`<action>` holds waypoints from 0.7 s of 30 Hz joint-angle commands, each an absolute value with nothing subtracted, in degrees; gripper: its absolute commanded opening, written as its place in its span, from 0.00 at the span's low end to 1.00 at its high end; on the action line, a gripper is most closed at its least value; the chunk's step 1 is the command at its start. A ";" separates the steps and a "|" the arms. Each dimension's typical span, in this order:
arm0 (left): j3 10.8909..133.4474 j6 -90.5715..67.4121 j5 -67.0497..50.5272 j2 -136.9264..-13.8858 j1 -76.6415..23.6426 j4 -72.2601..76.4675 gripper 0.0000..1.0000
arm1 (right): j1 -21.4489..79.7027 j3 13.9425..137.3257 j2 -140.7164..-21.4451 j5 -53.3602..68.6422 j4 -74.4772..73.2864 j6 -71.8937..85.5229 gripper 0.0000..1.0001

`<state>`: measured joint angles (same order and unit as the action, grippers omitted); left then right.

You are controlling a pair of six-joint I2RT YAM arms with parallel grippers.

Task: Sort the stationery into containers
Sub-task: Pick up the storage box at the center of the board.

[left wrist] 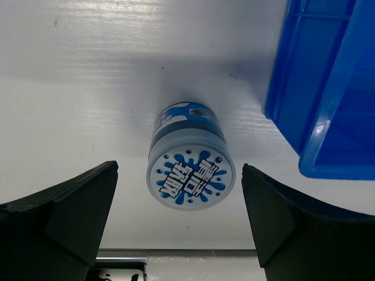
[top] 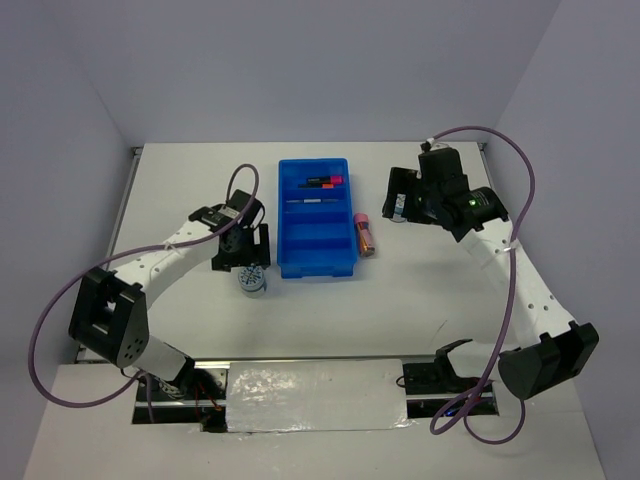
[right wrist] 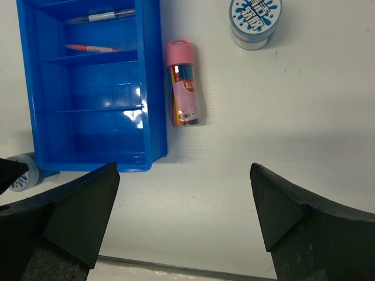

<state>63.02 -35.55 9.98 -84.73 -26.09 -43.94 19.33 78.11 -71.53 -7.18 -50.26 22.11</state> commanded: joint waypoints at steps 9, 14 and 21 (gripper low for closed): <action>54.85 -39.46 8.79 -87.80 -26.19 -36.56 0.95 | 18.90 81.65 -70.31 -4.40 -51.15 18.02 1.00; 55.19 -40.08 10.89 -84.56 -26.10 -38.05 0.46 | 18.81 82.35 -70.14 -4.22 -51.24 17.84 1.00; 69.50 -38.86 14.95 -77.09 -26.54 -47.56 0.00 | 17.41 81.65 -70.22 -2.03 -49.58 17.93 1.00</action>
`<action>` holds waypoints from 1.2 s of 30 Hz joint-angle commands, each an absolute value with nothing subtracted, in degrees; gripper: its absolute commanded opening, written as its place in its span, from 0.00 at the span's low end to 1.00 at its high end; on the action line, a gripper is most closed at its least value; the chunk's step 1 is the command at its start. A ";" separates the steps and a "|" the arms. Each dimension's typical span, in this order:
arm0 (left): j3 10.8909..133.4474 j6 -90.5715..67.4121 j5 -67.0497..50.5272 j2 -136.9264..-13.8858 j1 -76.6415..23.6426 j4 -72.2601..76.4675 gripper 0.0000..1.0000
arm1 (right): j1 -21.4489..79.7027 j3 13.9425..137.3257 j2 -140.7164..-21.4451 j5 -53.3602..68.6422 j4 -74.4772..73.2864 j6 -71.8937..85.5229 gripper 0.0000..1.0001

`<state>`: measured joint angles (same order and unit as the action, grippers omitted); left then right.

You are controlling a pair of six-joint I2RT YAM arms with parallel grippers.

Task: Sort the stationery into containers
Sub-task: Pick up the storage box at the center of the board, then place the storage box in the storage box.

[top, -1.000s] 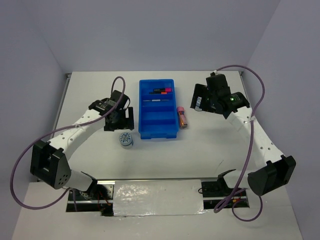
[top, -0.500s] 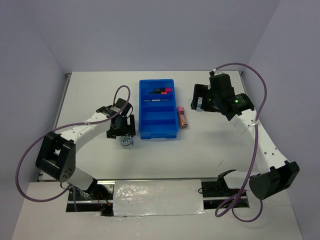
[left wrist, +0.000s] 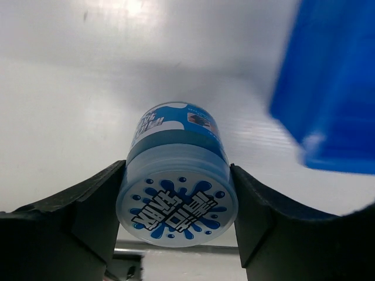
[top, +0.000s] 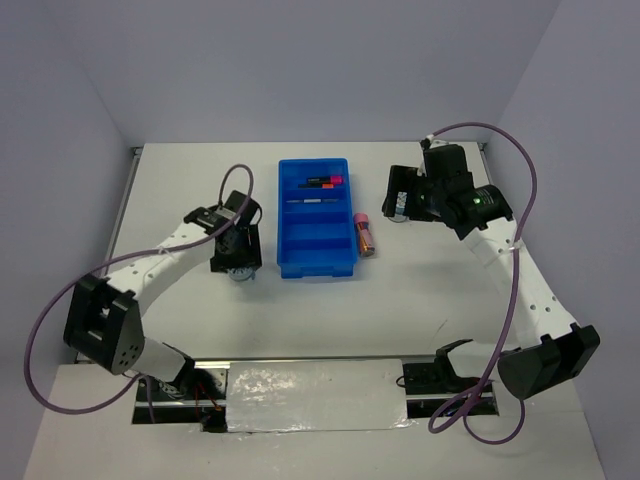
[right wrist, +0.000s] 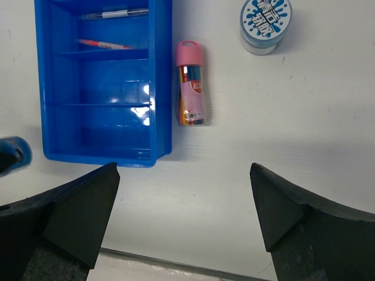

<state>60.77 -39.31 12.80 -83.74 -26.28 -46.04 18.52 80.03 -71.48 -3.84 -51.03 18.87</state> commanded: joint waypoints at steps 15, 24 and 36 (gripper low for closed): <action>82.61 -35.42 -5.20 -89.98 -31.90 -20.21 0.00 | 13.10 81.12 -70.84 2.63 -48.16 16.17 1.00; 88.33 -29.88 -0.27 -100.81 -31.82 -26.54 0.00 | 12.30 78.75 -70.40 5.36 -47.02 16.44 1.00; 87.71 -28.21 1.93 -105.91 -30.50 -25.23 0.02 | 12.39 78.05 -69.96 7.12 -46.76 16.61 1.00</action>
